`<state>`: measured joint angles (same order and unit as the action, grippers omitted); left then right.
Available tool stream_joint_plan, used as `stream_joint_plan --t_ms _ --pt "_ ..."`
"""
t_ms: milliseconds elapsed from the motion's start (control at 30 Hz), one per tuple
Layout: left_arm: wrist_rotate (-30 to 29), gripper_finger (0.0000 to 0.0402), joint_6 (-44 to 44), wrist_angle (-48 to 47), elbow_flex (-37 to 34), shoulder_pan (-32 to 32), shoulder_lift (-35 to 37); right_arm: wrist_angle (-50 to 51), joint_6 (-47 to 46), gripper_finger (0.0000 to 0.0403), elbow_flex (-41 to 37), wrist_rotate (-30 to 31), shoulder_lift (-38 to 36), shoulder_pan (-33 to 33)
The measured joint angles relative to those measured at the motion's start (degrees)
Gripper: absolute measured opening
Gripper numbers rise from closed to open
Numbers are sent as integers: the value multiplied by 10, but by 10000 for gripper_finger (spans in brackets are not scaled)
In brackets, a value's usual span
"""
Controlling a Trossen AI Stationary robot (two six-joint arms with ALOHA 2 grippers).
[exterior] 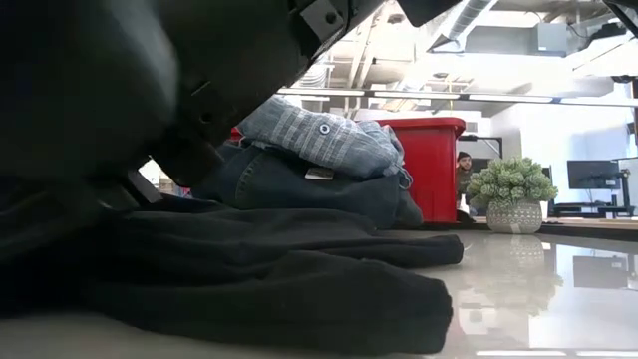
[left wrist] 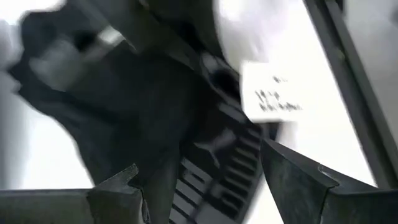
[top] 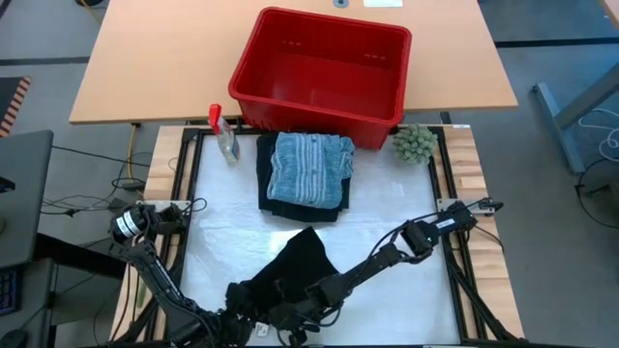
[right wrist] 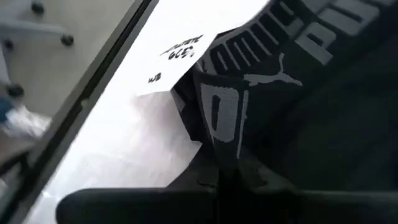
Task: Fold Laundry from Bin
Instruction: Fold the black underwear from the red laundry
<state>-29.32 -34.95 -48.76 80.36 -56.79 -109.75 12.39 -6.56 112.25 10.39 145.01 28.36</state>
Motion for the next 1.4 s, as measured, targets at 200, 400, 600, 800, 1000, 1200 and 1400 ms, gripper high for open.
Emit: stream_joint_plan --t_ms 200,400,600,800,1000,1200,1400 --pt "-22 215 16 75 -40 0 -2 -16 -110 30 0 -28 1 -11" --pt "21 215 34 215 -106 -1 -3 -44 -168 30 -2 -81 1 -30" --pt "5 215 23 215 -121 0 -3 -95 -184 30 -3 -122 1 -32" --pt "25 215 -8 222 -142 0 -3 -120 -205 30 2 -121 3 -35" --pt "21 180 -23 230 -147 0 -3 -126 -206 33 10 -130 2 -43" --pt "43 24 -23 220 -147 2 -3 -102 -231 109 11 -202 2 -53" --pt "45 4 -17 137 -129 6 9 -75 -254 191 11 -300 -4 -65"
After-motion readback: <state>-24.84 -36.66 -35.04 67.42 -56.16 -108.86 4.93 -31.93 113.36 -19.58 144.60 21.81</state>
